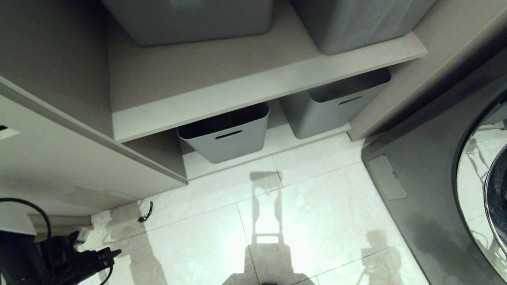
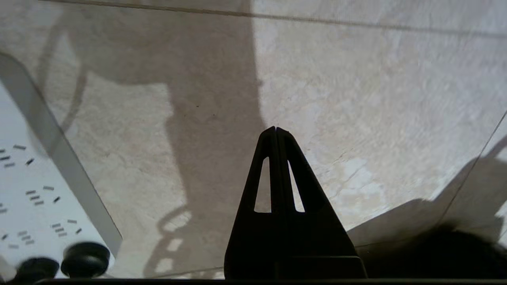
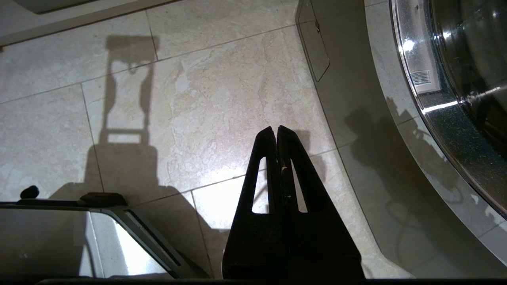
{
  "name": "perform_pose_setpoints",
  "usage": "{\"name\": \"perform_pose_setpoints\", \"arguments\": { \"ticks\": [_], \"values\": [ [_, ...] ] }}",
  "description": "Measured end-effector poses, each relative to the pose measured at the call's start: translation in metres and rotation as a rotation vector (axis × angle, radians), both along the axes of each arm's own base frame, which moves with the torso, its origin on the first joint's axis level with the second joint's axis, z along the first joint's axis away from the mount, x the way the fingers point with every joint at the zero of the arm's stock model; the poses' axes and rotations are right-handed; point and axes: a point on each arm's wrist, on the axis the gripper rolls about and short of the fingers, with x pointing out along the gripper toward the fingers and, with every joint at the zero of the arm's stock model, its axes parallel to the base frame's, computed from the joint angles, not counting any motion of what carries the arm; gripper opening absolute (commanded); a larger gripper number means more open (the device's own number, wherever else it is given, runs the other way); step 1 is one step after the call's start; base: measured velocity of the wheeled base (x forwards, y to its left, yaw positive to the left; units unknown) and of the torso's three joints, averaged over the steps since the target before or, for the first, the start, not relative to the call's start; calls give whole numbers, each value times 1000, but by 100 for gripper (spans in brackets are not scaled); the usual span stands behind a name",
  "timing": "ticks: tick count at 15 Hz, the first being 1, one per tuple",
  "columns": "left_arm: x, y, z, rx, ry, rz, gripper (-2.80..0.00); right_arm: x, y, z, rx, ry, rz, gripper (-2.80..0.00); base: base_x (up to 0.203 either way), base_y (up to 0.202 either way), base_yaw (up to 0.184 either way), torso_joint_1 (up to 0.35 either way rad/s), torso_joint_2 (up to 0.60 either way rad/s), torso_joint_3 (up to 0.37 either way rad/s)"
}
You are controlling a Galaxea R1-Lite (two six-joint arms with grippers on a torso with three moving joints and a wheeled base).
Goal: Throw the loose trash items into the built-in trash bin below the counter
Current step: Pick up the garbage
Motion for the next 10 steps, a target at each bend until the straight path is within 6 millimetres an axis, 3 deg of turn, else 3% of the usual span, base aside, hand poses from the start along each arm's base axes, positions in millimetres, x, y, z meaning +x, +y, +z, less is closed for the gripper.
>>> {"name": "perform_pose_setpoints", "arguments": {
  "ticks": [5,10],
  "values": [
    [18,2,-32,127,-159,-181,-280,0,0,0,0,0,0,-280,0,0,0,0,0,0],
    [46,16,-54,192,-253,-189,-280,0,0,0,0,0,0,-280,0,0,0,0,0,0]
  ]
}}
